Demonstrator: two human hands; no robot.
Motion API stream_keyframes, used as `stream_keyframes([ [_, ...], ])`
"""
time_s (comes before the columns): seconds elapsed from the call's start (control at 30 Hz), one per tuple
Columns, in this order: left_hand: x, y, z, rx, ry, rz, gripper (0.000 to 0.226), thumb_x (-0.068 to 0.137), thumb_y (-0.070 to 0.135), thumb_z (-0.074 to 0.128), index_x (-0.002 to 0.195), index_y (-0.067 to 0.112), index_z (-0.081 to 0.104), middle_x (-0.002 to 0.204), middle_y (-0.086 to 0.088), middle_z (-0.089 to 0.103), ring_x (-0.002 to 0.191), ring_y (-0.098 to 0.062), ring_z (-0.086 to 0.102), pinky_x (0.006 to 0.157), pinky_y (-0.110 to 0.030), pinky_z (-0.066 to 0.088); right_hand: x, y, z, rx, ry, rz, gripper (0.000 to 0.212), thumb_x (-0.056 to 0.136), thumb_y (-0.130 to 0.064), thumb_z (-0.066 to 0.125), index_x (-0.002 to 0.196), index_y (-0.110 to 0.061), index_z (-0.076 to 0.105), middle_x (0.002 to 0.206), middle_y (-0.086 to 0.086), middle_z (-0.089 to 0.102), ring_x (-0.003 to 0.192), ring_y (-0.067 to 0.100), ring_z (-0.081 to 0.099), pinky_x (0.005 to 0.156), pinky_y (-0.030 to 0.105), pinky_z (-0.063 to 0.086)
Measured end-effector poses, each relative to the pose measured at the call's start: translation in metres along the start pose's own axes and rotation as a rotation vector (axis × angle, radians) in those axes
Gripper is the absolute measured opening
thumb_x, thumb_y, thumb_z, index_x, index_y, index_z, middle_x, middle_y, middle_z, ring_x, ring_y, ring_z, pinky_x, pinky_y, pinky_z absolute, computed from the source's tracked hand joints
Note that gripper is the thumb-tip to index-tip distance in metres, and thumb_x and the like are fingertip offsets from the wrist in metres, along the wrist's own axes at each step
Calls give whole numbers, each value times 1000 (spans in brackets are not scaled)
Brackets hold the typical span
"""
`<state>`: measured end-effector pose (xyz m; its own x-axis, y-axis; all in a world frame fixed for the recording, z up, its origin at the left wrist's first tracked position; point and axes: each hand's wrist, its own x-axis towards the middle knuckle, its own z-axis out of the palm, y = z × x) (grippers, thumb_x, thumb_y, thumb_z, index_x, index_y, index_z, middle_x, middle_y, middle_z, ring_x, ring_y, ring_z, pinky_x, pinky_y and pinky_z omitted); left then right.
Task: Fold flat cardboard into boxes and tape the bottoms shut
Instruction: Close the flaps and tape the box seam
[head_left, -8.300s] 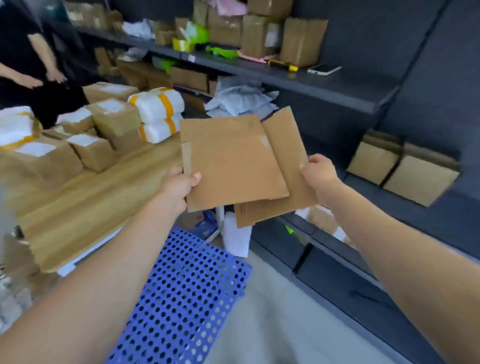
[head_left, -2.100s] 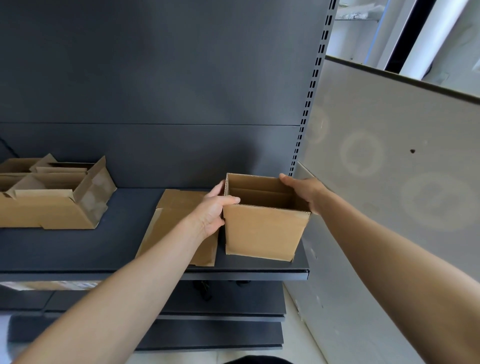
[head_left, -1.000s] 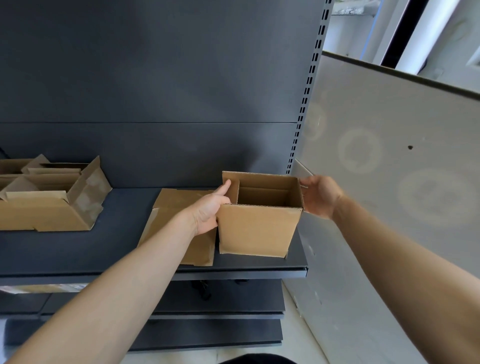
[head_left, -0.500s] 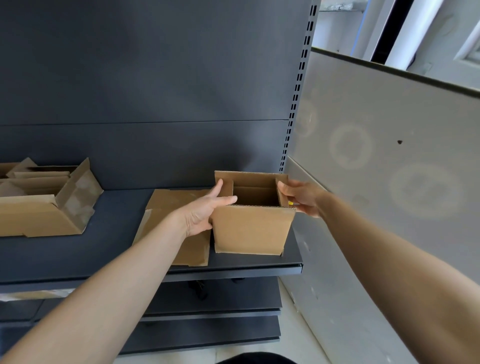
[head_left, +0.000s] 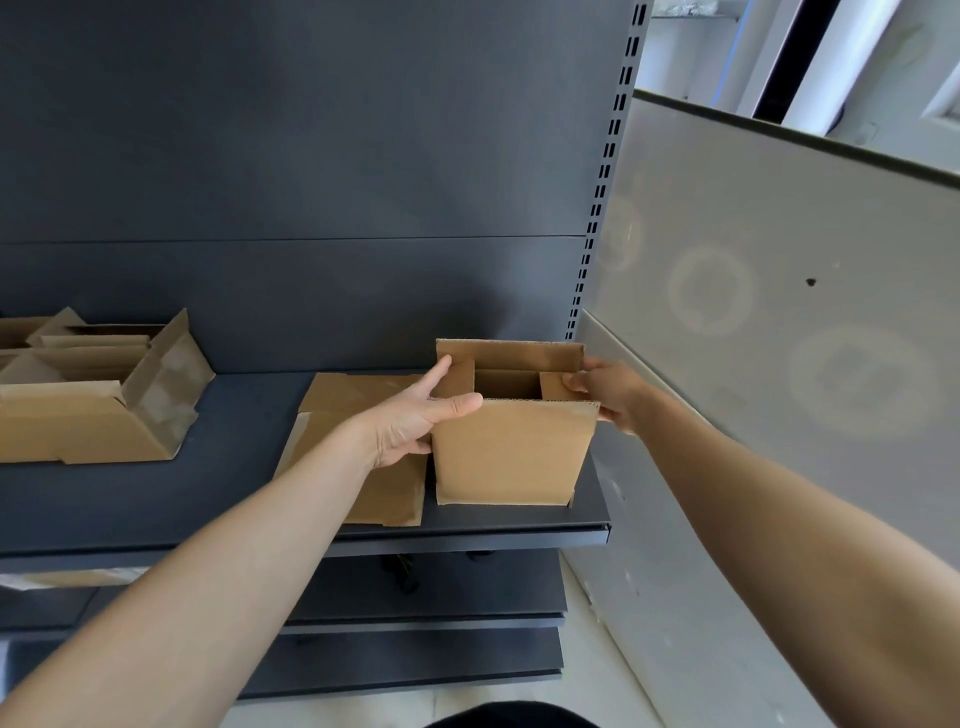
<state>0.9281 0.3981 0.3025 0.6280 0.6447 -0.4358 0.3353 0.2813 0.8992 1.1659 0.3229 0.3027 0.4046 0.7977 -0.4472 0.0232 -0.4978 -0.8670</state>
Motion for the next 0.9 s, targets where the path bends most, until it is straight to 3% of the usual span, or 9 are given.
stream_keyframes([
  [0.13,3,0,5,52,52,22,83,83,42,66,147,42,13,133,12,29,122,-19,34,106,-54,29,-4,0,-5,164,-88,59,34,93,-30,56,123,-14,58,112,10,66,88,19,64,80,31,52],
  [0.27,7,-2,12,158,184,83,70,86,34,68,140,35,24,141,7,31,123,-22,37,98,-44,38,-4,-4,-9,187,-128,71,57,85,-67,49,118,-22,61,111,6,67,100,23,66,87,36,53],
  [0.33,11,-6,17,221,293,166,71,85,23,70,138,28,24,143,5,31,125,-19,36,97,-33,36,-2,-4,-7,164,-103,89,68,81,-74,47,123,-21,57,116,5,64,104,24,64,84,37,52],
  [0.47,15,-5,19,211,364,216,98,80,12,75,146,32,5,133,3,33,118,-16,37,95,-28,34,-1,-6,-3,156,-51,107,58,88,-62,50,124,-18,52,115,5,59,103,26,60,76,36,51],
  [0.53,15,-3,18,235,339,209,99,80,12,75,146,39,7,130,2,29,115,-16,36,93,-29,37,-1,-7,-4,163,-69,111,53,88,-57,54,124,-17,54,117,8,61,104,28,62,77,37,53],
  [0.6,15,-3,16,259,328,204,83,80,16,75,139,43,23,129,-1,26,115,-18,36,92,-30,39,0,-6,-7,182,-104,108,45,90,-50,57,119,-16,58,115,8,63,103,26,63,77,36,54],
  [0.73,17,-8,16,290,397,231,47,79,21,77,115,31,49,123,-1,29,112,-19,37,94,-29,38,2,4,-11,186,-163,81,29,92,-26,61,119,-16,61,119,6,63,100,19,60,78,29,50],
  [0.9,22,-7,11,300,362,220,27,78,20,78,101,20,62,123,0,32,113,-17,37,98,-29,38,9,7,-9,109,-157,72,36,90,-5,61,121,-24,61,124,1,62,111,19,58,88,30,48],
])
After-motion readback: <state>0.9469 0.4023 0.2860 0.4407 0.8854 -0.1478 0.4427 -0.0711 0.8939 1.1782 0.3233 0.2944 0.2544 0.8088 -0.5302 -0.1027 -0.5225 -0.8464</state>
